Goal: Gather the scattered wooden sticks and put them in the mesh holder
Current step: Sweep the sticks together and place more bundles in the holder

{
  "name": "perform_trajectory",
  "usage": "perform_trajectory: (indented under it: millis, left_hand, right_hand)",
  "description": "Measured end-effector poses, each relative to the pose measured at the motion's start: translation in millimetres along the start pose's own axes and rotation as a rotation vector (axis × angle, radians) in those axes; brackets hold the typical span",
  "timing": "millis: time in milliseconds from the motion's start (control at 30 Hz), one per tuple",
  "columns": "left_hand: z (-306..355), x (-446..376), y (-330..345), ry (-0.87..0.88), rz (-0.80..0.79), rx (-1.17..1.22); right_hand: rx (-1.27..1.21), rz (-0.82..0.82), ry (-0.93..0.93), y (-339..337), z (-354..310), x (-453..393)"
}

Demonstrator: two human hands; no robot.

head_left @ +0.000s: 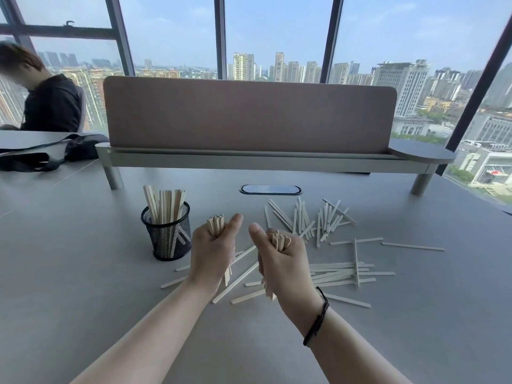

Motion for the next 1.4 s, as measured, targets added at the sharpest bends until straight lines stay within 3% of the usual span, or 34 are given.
perform_trajectory:
  millis: [300,567,767,933,1033,1167,1400]
  left_hand:
    - [-2,5,-3,-0.034,-0.053,-0.021]
    - [22,-8,-14,-0.128,-0.068,0.138]
    - [88,-44,-67,0.038,0.024,0.235]
    - [102,-80,-114,0.024,0.246,0.217]
    - [77,-92,-128,-0.079,0.331,0.068]
    - [49,-92,-137,-0.13,0.33,-0.226]
    - [45,-86,-142,0.176,0.358,-0.471]
  right_hand:
    - [-0.106,-0.064,0.1,5,9,-2]
    - [-0.175,-0.142,0.158,32,-9,-32]
    - [-0.377,-0.233,0.092,79,-45,-94]
    - [-0.461,-0.102,0.072,116,-66,-146]
    - [-0.421,-0.079,0.122,133,-57,-164]
    - [-0.35,-0.145,0.176,147,-36,-169]
    - [-0.088,-0.092,-0.036,147,-19,-171]
Point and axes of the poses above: each hand's wrist, its own x-axis away from the middle knuckle, its own y-axis out of the palm, z = x × y, the point moved 2 cm from there along -x, towards the middle knuckle, and after that the axes turned 11 degrees about -z, right-handed, at the moved point
